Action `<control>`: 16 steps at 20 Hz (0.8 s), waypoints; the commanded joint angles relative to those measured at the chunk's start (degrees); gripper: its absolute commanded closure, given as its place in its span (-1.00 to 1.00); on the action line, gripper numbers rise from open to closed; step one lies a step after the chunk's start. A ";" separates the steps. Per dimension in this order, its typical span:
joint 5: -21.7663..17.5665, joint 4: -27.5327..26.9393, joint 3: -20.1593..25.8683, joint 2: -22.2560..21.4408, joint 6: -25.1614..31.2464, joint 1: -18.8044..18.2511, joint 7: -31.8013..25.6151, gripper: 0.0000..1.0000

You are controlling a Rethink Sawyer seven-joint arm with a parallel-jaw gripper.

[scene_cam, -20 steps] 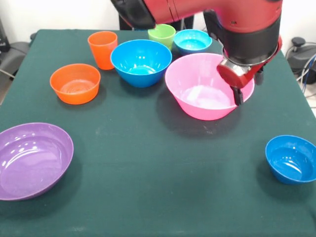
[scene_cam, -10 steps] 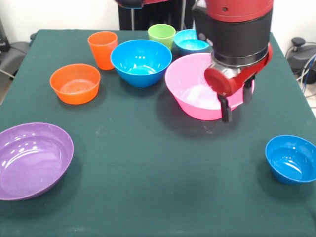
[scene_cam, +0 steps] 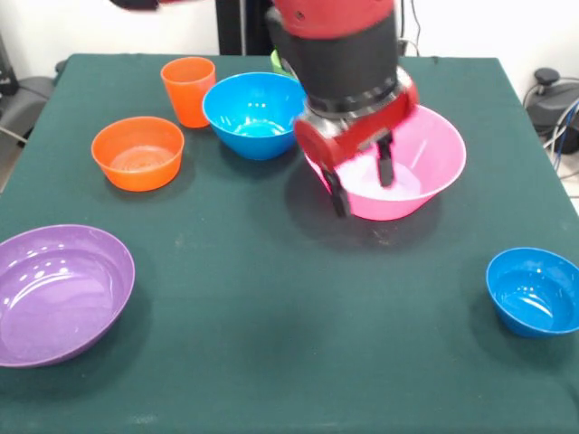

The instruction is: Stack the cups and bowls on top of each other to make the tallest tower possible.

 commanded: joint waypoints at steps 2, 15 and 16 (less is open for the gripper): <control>9.01 23.89 -7.26 -22.59 2.66 0.76 19.84 -1.00; 7.29 22.69 -7.97 -24.86 -5.64 1.25 14.60 -1.00; 8.22 23.85 -6.02 -21.25 -10.90 -0.78 13.64 -1.00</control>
